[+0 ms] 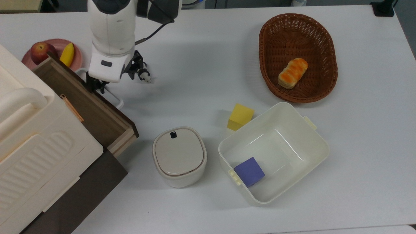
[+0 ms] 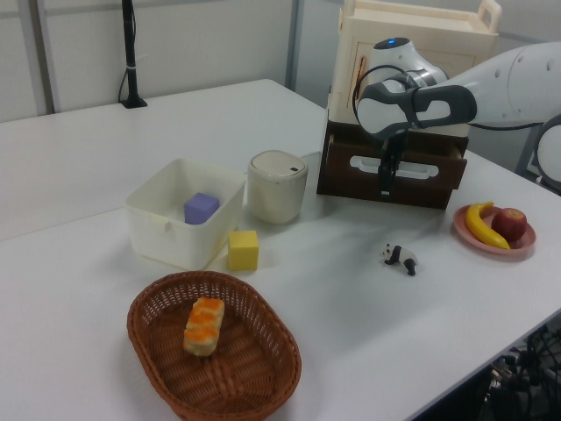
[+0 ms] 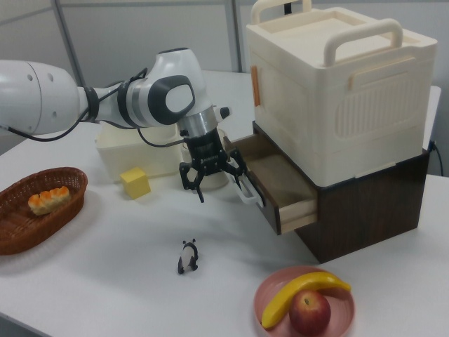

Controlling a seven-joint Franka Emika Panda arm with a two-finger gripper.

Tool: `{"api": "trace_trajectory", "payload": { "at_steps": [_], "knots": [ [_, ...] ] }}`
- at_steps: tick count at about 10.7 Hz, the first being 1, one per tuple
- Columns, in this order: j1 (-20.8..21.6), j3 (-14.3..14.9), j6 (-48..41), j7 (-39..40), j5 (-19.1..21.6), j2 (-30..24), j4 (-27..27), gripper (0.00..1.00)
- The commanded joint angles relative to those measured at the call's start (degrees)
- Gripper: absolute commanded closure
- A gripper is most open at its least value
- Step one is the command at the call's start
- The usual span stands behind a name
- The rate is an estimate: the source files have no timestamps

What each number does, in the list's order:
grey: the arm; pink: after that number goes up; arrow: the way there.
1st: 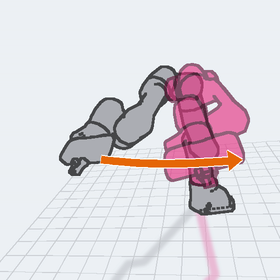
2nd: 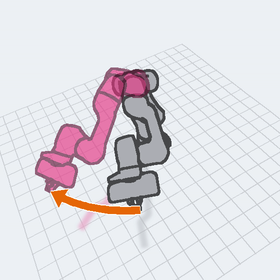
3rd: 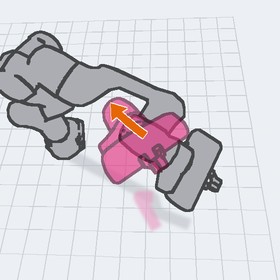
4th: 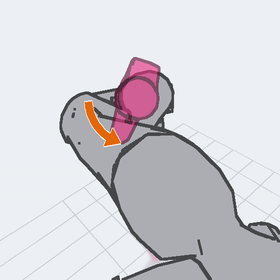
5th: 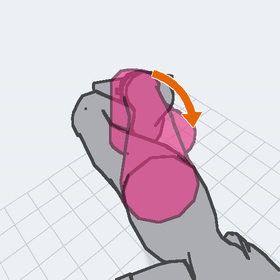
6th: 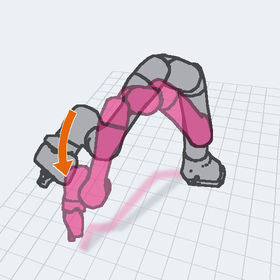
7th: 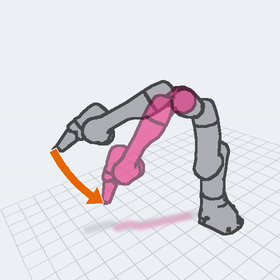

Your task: Slide the drawer open

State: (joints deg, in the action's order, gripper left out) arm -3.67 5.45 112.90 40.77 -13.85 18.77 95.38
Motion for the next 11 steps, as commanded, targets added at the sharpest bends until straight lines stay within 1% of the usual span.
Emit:
{"api": "trace_trajectory", "payload": {
  "at_steps": [1,4,5,6,8,9,10,11],
  "knots": [
    [2.1,0.2,-3.5,0.1,1.2,-3.7,3.7,0.02],
    [2.6,0.2,-3.8,-0.1,1.5,-5.7,4.6,0.02],
    [2.2,0.3,-3.7,-0.1,3.6,-6.5,3.8,0.02],
    [2.2,0.6,-3.9,-0.1,5.2,-6.9,1.8,0.01],
    [2.2,0.8,-4.0,-1.0,5.8,-8.2,-0.4,0.01],
    [2.4,0.8,-5.0,-3.6,7.4,-9.2,-1.4,0.00],
    [2.9,0.3,-7.2,-7.7,9.2,-10.1,-1.6,0.00],
    [4.5,0.2,-8.8,-14.2,10.0,-10.8,-1.6,0.00]
  ]
}}
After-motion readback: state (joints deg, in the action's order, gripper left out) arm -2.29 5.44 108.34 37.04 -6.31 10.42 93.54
